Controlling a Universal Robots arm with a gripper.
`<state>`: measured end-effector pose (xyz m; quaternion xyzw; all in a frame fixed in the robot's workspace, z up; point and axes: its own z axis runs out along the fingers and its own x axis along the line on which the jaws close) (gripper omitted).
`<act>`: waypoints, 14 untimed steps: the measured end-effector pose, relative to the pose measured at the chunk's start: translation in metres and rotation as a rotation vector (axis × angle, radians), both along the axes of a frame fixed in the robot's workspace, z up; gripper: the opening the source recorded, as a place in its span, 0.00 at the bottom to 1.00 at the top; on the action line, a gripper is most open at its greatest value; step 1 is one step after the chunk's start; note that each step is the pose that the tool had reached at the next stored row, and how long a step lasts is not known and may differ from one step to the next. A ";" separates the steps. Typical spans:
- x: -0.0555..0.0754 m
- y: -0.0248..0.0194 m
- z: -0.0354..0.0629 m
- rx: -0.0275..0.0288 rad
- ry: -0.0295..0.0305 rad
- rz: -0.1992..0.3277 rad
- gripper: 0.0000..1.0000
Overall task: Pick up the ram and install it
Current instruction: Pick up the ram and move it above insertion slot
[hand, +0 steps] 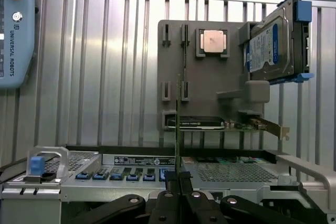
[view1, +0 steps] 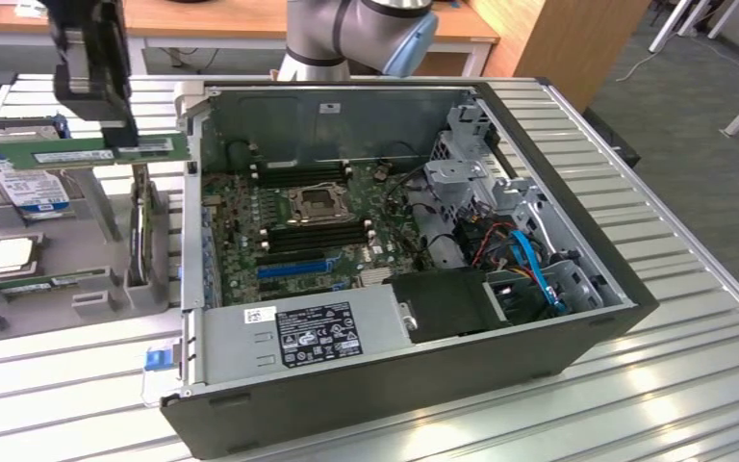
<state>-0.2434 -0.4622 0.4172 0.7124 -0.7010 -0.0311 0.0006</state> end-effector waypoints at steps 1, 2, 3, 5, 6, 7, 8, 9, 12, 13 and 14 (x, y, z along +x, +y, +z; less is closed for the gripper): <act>0.004 0.0000 0.0000 0.0001 0.0000 0.000 0.12; 0.008 0.0000 0.0000 0.0001 0.0001 0.000 0.12; 0.012 0.0000 -0.0001 0.0003 -0.0001 0.000 0.12; 0.020 0.0000 0.0000 0.0004 0.0000 0.000 0.12; 0.024 0.0000 0.0000 0.0004 0.0000 0.000 0.12; 0.029 0.0000 0.0000 0.0005 0.0000 0.000 0.12; 0.033 0.0000 0.0000 0.0005 0.0000 0.000 0.12; 0.037 0.0000 0.0000 0.0006 0.0000 0.000 0.12; 0.050 0.0000 0.0000 0.0009 -0.0001 0.000 0.12; 0.054 0.0000 -0.0001 0.0010 -0.0001 0.000 0.12; 0.058 0.0000 0.0000 0.0010 0.0000 0.000 0.12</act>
